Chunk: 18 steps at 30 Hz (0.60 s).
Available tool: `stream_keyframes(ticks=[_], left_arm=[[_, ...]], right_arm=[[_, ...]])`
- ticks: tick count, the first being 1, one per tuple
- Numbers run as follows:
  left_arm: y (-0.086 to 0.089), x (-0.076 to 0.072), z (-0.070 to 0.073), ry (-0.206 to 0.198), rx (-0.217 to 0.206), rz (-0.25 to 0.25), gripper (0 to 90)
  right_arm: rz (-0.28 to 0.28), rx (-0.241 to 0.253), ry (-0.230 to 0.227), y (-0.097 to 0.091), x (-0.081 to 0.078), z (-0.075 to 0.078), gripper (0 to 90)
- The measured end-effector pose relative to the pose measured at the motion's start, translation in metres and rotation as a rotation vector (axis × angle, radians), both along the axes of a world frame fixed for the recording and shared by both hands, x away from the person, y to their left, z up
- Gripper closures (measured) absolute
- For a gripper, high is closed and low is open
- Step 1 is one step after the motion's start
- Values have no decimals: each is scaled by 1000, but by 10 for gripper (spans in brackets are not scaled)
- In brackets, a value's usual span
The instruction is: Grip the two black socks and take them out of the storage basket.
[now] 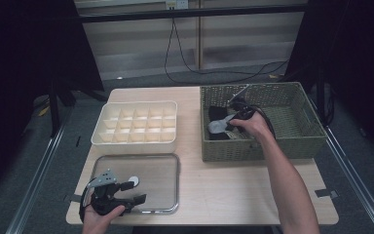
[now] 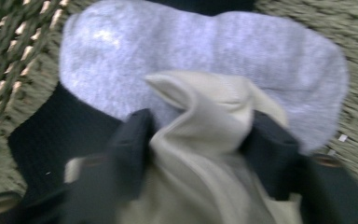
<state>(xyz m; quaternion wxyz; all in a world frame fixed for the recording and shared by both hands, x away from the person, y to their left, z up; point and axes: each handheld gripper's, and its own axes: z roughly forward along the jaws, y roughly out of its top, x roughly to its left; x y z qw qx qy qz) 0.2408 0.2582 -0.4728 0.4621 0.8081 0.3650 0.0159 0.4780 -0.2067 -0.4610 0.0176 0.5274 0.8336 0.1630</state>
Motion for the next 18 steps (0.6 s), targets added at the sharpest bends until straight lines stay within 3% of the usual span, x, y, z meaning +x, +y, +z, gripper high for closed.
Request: stream_keyframes(ticks=[3, 5, 10, 18], left_arm=[[0, 0, 0, 1, 3, 3, 230], [1, 0, 0, 3, 5, 0, 229], [1, 0, 0, 4, 1, 2, 230], [1, 1, -1, 6, 2, 5, 228]], right_arm=[[-30, -7, -8, -3, 0, 3, 675], [-37, 1, -20, -4, -1, 5, 748], [-67, 52, -49, -9, -2, 11, 801], [-129, 212, -102, -30, -5, 29, 815]])
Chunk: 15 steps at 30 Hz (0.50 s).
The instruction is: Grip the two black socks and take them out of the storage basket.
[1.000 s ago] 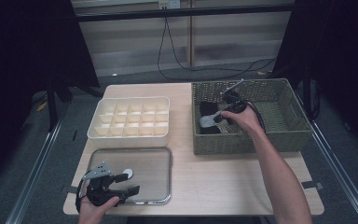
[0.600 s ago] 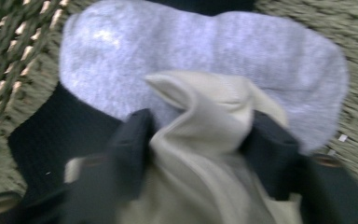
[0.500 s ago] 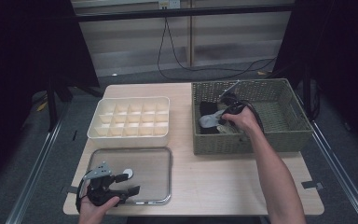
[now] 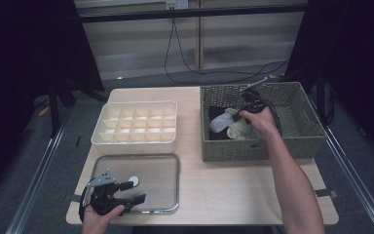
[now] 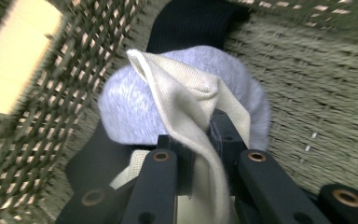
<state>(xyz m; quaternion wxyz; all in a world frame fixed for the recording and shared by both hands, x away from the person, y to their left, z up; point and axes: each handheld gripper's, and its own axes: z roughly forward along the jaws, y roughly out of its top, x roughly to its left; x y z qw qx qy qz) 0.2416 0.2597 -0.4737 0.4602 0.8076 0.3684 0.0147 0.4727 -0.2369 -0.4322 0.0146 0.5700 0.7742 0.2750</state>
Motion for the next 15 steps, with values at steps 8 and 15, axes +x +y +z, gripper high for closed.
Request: stream_keyframes(ticks=[8, 15], left_arm=[[-1, 0, 1, -2, -3, -1, 227], [-1, 0, 0, 0, -7, 2, 226]], right_arm=[[-43, 87, -61, -30, -13, 14, 817], [-101, 123, -87, -64, -24, 19, 817]])
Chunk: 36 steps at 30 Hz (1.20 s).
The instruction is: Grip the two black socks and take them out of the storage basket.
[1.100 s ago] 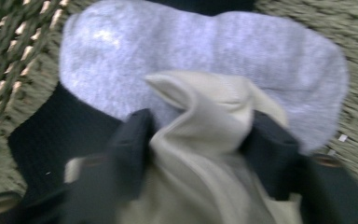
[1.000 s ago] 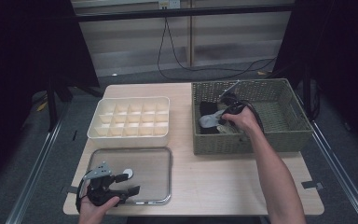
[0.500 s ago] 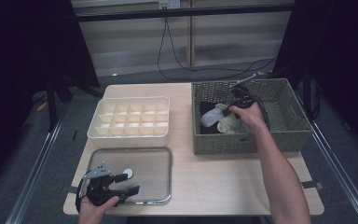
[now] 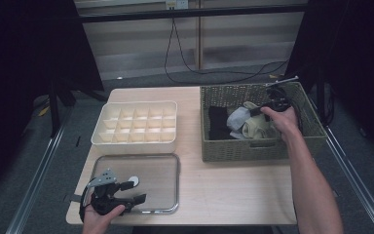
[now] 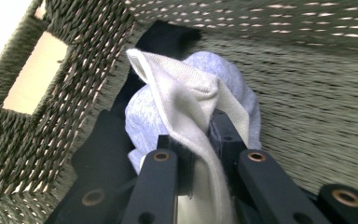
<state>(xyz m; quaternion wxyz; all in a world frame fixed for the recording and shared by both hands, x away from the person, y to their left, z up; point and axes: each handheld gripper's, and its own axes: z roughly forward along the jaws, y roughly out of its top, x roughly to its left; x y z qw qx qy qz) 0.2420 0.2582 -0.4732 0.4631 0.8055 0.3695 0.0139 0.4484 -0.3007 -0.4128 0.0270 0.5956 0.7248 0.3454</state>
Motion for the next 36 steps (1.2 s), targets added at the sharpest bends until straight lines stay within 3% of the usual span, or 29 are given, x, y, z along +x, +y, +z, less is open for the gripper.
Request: stream_keyframes(ticks=[6, 10, 19, 21, 23, 31, 36], left_arm=[[0, 1, 0, -3, -5, 8, 223], [1, 0, 0, -4, -6, 9, 222], [2, 1, 0, -3, -1, 9, 222], [1, 1, 0, -4, -5, 8, 222], [1, 1, 0, -3, -5, 6, 221], [1, 1, 0, -3, -5, 7, 221], [0, 1, 1, -5, -5, 7, 221]], right_arm=[[-20, -17, -7, -10, -4, 1, 811], [-9, -61, 3, -6, -2, 0, 780], [-19, -87, -16, -3, -1, -2, 500], [-21, -84, -29, -2, -1, -1, 475], [-21, -89, -37, 0, -1, 2, 385], [22, -83, -90, 11, -4, 14, 361], [62, -68, -106, 31, -2, 15, 429]])
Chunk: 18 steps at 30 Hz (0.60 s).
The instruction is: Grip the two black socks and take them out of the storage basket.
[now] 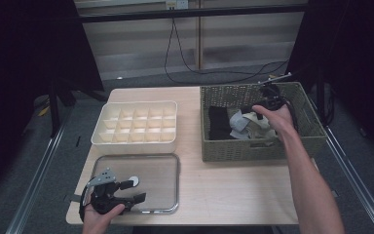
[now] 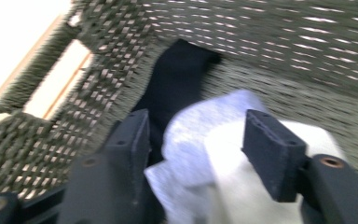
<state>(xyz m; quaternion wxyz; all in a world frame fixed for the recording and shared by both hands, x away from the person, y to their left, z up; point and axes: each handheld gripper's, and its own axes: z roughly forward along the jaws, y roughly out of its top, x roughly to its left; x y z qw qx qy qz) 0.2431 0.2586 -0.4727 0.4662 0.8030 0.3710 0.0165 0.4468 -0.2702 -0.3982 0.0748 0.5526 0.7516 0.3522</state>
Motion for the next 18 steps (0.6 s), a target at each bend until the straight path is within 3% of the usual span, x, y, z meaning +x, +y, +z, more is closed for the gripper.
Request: stream_keyframes(ticks=[5, 11, 18], left_arm=[[2, 0, 0, -2, 0, 9, 221], [4, -1, 1, -4, -5, 12, 221], [6, -1, 1, -4, -1, 18, 219]], right_arm=[[56, -1, -3, 25, 7, -3, 489], [104, -18, 46, 57, 20, -15, 533], [131, -40, 121, 76, 33, -34, 575]])
